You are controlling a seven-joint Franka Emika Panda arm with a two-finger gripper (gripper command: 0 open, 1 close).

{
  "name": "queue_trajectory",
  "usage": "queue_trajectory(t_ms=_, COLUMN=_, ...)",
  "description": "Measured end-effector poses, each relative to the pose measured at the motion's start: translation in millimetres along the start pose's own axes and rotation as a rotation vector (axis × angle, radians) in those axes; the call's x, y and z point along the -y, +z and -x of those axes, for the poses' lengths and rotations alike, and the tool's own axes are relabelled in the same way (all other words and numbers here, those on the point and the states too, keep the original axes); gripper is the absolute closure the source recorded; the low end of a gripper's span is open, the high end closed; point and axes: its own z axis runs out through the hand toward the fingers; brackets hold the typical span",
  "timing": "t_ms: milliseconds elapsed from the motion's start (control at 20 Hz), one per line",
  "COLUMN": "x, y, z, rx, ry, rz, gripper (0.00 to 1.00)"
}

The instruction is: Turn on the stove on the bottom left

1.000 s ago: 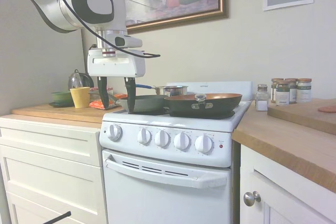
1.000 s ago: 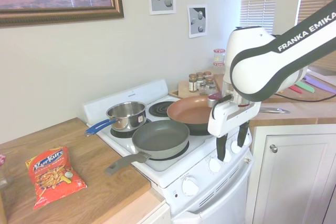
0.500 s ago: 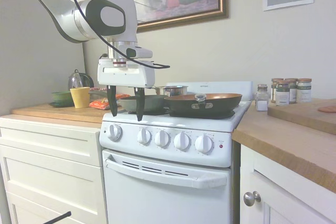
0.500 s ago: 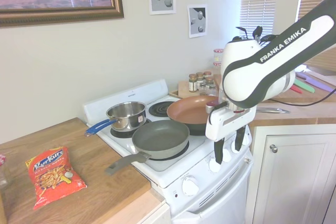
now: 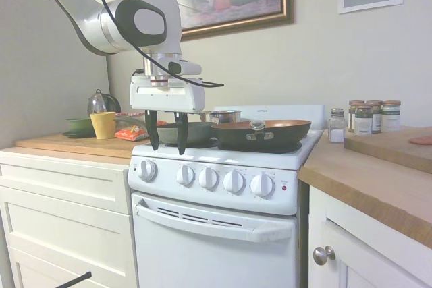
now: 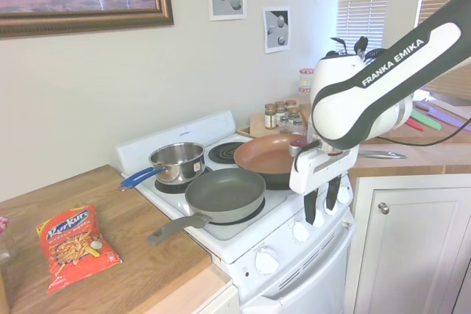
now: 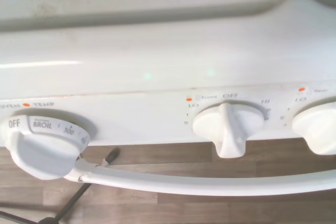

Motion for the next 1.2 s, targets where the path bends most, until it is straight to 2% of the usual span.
queue_trajectory(t_ms=1200, x=7.5, y=14.5, z=-0.6, rx=-0.016, ry=-0.021, rz=-0.001, gripper=1.0)
